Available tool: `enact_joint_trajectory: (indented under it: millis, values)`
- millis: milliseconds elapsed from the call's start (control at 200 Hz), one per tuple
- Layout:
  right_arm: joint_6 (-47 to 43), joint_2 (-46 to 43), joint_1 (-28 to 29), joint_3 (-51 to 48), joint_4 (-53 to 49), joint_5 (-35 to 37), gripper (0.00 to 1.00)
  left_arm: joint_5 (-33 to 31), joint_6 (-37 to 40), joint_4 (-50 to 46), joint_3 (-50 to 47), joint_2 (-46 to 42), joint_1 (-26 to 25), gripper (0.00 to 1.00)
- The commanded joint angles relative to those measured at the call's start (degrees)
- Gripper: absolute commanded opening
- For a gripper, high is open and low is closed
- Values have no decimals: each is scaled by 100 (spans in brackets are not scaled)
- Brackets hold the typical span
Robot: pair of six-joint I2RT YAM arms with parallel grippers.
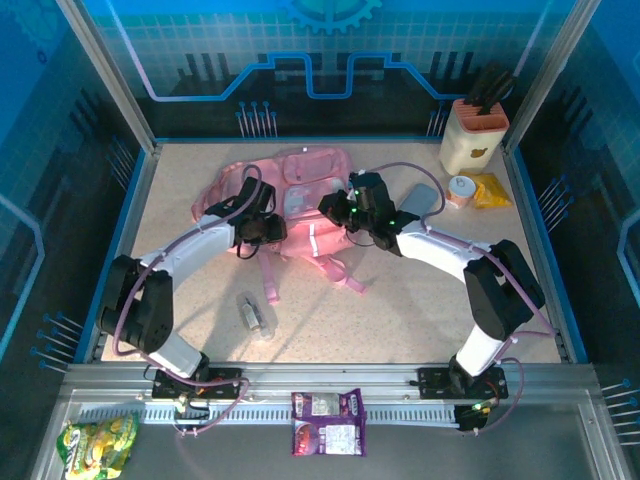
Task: Pack the student bag
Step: Unzip the student bag at the center of the table.
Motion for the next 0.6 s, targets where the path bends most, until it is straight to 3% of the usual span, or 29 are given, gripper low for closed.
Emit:
enact_joint_trajectory:
  millis: [0, 205, 430, 590]
  values:
    - [-161, -41, 227, 75, -179, 75, 0, 67, 292, 348, 48, 127, -7, 42]
    - [-76, 121, 301, -76, -24, -35, 1, -60, 380, 406, 15, 387, 16, 42]
    - [-290, 56, 416, -108, -380, 234, 13, 373, -17, 771, -209, 359, 10, 30]
    - [-288, 219, 442, -116, -417, 278, 25, 226, -186, 747, -184, 266, 6, 16]
